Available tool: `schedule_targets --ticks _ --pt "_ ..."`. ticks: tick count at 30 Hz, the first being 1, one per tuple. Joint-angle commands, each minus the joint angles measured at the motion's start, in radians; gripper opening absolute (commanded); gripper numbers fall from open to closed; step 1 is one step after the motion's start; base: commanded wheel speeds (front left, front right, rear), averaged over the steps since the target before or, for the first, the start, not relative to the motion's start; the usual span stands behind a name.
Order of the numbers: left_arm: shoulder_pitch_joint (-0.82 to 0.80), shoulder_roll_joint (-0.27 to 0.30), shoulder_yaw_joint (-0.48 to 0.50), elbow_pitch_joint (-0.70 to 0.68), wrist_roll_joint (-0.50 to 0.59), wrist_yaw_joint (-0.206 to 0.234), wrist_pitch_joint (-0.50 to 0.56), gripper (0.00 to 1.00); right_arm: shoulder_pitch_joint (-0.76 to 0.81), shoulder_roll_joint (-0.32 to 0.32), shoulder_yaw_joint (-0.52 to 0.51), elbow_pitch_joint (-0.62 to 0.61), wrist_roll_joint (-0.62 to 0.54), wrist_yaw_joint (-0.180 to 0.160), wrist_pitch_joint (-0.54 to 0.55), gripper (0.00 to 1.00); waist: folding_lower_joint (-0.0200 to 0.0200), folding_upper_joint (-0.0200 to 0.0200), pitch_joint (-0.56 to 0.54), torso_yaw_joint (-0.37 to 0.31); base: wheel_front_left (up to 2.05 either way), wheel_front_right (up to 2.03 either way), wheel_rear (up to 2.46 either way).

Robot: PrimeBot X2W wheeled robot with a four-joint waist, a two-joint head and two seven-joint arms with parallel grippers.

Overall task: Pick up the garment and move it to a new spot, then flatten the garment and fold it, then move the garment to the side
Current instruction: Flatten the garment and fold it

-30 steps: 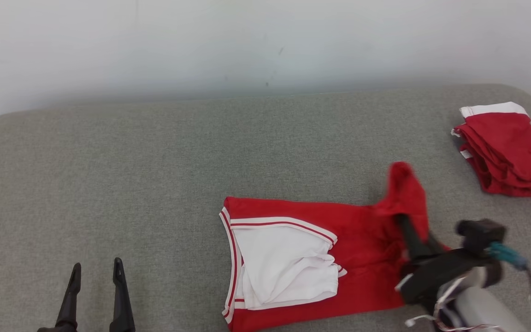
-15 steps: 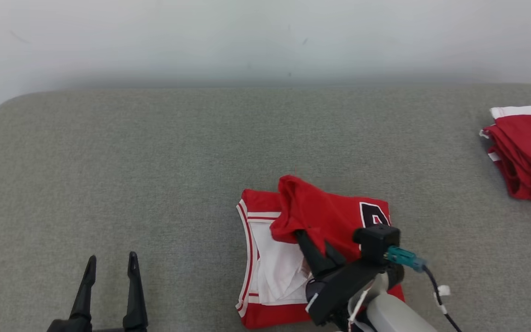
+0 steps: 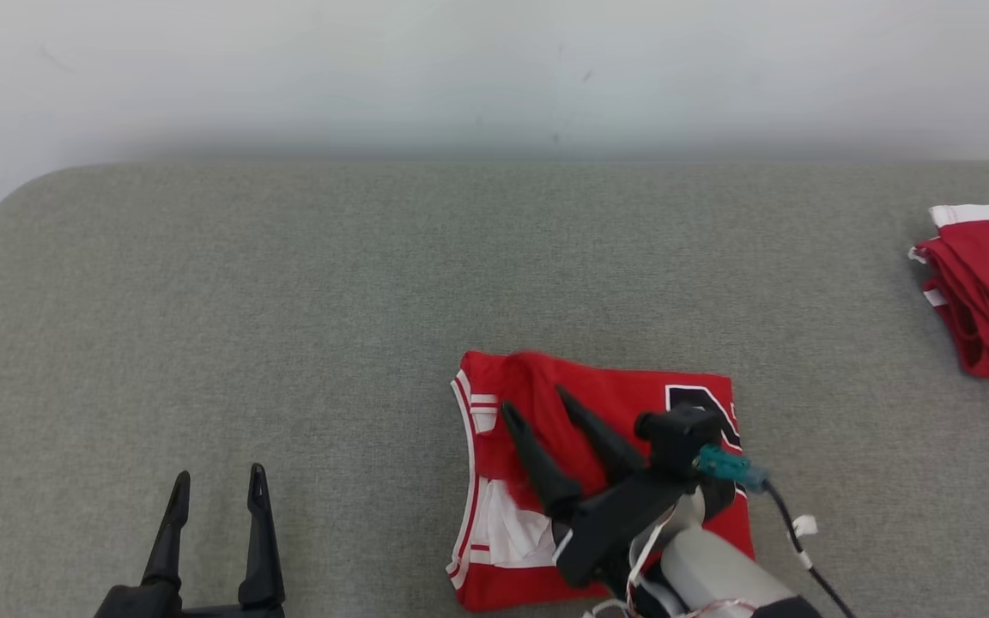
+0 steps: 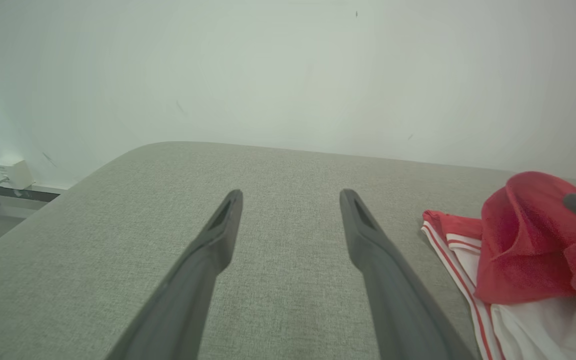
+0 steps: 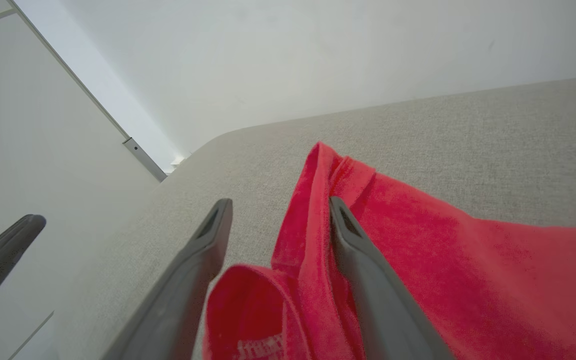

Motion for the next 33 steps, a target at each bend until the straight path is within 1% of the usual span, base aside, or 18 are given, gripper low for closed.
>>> schedule_targets --ticks 1,6,10,12,14,17,19,22,23,24,28,30,33 --pt "0.001 0.000 0.004 0.000 -0.002 0.004 -0.003 1.00 -0.022 0.000 -0.010 -0.017 -0.007 -0.003 -0.016 1.00 0.0000 0.0000 -0.012 -0.016 0.00 0.00 0.00" --pt "0.020 0.000 0.019 -0.011 -0.002 0.001 -0.003 1.00 -0.018 -0.071 -0.099 -0.111 -0.032 -0.003 -0.031 1.00 0.0000 0.0000 -0.025 -0.044 0.00 0.00 0.00" --pt "0.026 0.000 0.028 -0.018 0.001 -0.004 -0.003 1.00 0.032 -0.131 -0.215 -0.223 -0.074 -0.003 -0.031 1.00 0.0000 0.0000 -0.028 -0.066 0.00 0.00 0.00" --pt "0.024 0.000 0.031 -0.020 0.005 -0.006 -0.003 1.00 0.070 -0.148 -0.260 -0.266 -0.077 -0.003 -0.030 1.00 0.0000 0.0000 -0.030 -0.073 0.00 0.00 0.00" --pt "0.025 0.000 0.035 -0.021 0.007 -0.005 -0.003 1.00 0.090 -0.151 -0.271 -0.283 -0.064 -0.003 -0.029 1.00 0.0000 0.0000 -0.031 -0.078 0.00 0.00 0.00" --pt "0.026 0.000 0.044 -0.025 0.007 -0.006 -0.003 1.00 0.133 -0.179 -0.295 -0.322 -0.065 -0.003 -0.030 1.00 0.0000 0.0000 -0.033 -0.086 0.00 0.00 0.00" --pt "0.030 0.000 0.048 -0.027 0.007 -0.007 -0.003 1.00 0.166 -0.178 -0.311 -0.339 -0.067 -0.003 -0.030 1.00 0.0000 0.0000 -0.036 -0.090 0.00 0.00 0.00" --pt "0.034 0.000 0.049 -0.032 0.009 -0.009 -0.003 1.00 0.214 -0.175 -0.364 -0.374 -0.082 -0.003 -0.030 1.00 0.0000 0.0000 -0.042 -0.093 0.00 0.00 0.00" --pt "0.035 0.000 0.049 -0.034 0.010 -0.010 -0.003 1.00 0.233 -0.176 -0.389 -0.387 -0.092 -0.003 -0.030 1.00 0.0000 0.0000 -0.044 -0.094 0.00 0.00 0.00" --pt "0.037 0.000 0.047 -0.037 0.012 -0.011 -0.003 1.00 0.275 -0.165 -0.441 -0.412 -0.101 -0.003 -0.030 1.00 0.0000 0.0000 -0.047 -0.094 0.00 0.00 0.00" --pt "0.046 0.000 0.047 -0.045 0.016 -0.011 -0.003 1.00 0.350 -0.159 -0.528 -0.483 -0.140 -0.003 -0.030 1.00 0.0000 0.0000 -0.052 -0.098 0.00 0.00 0.00" --pt "0.051 0.000 0.049 -0.049 0.018 -0.012 -0.003 1.00 0.388 -0.152 -0.560 -0.518 -0.153 -0.003 -0.030 1.00 0.0000 0.0000 -0.055 -0.102 0.00 0.00 0.00" --pt "0.055 0.000 0.051 -0.054 0.021 -0.012 -0.003 1.00 0.432 -0.153 -0.583 -0.562 -0.185 -0.003 -0.030 1.00 0.0000 0.0000 -0.059 -0.104 0.00 0.00 0.00"
